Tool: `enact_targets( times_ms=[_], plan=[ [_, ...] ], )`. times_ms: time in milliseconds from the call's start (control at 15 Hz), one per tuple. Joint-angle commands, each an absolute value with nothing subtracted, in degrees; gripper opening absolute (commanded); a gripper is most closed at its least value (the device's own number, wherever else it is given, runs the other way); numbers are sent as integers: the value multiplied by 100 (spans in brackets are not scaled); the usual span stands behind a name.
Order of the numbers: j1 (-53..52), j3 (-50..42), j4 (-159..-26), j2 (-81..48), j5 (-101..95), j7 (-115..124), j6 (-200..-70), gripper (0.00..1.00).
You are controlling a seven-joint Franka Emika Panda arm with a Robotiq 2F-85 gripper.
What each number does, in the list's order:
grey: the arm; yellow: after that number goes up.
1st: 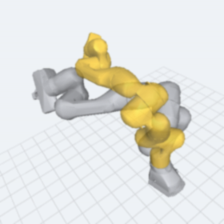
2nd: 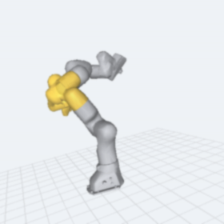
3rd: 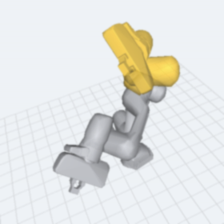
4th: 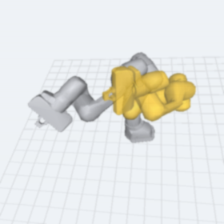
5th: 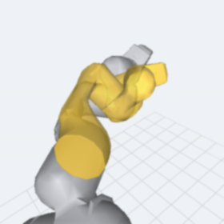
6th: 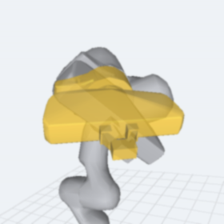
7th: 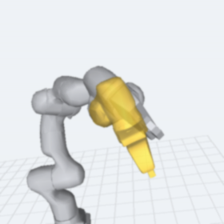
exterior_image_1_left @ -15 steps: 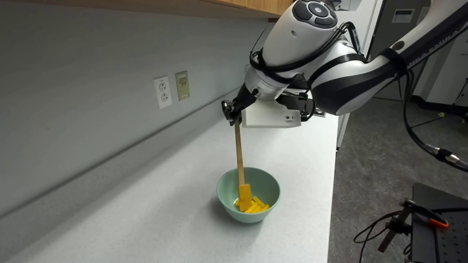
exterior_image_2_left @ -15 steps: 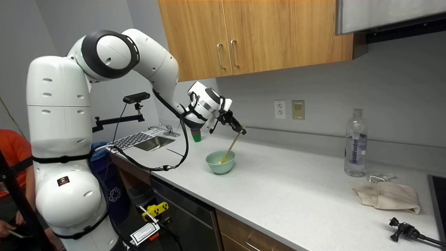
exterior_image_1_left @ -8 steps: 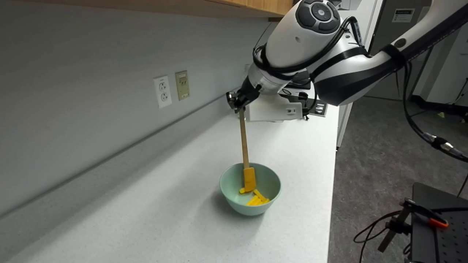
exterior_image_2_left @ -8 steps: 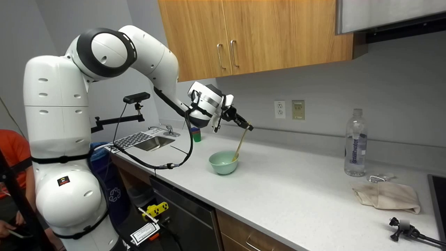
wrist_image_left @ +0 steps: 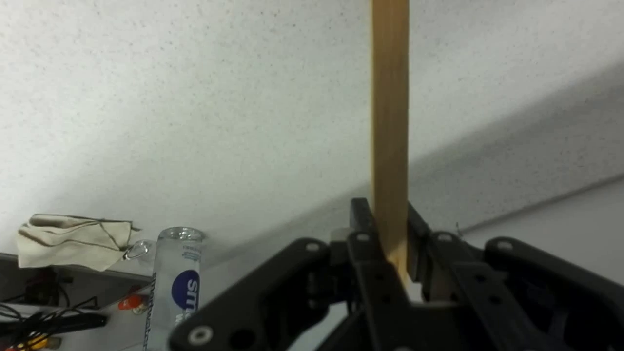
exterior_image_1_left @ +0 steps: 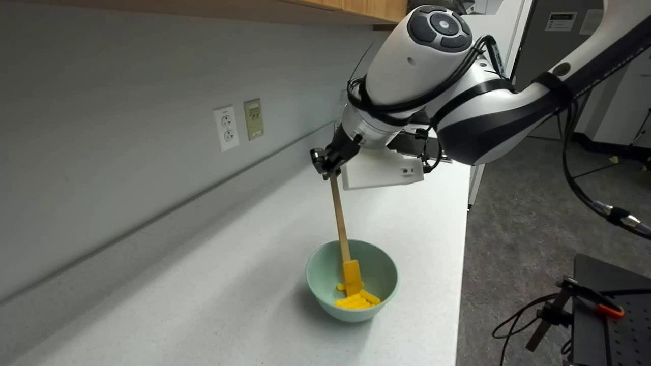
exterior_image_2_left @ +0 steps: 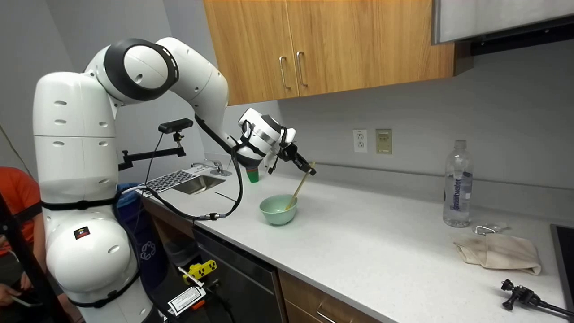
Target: Use the object to mix the contents in the bowl
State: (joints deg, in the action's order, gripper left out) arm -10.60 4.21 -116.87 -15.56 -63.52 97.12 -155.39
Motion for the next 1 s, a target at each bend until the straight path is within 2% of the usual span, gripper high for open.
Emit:
enact_targets(
  times_ms=[0,600,933],
  plan=[
    [-1070,508,-11700,-1565,-6197,9545,-15514,4],
    [-1454,419,-11569,-1249,-7884,10898,-14287,4],
    [-1302,700,-11616,-1254,-7746,10731,-14149,4]
  ],
)
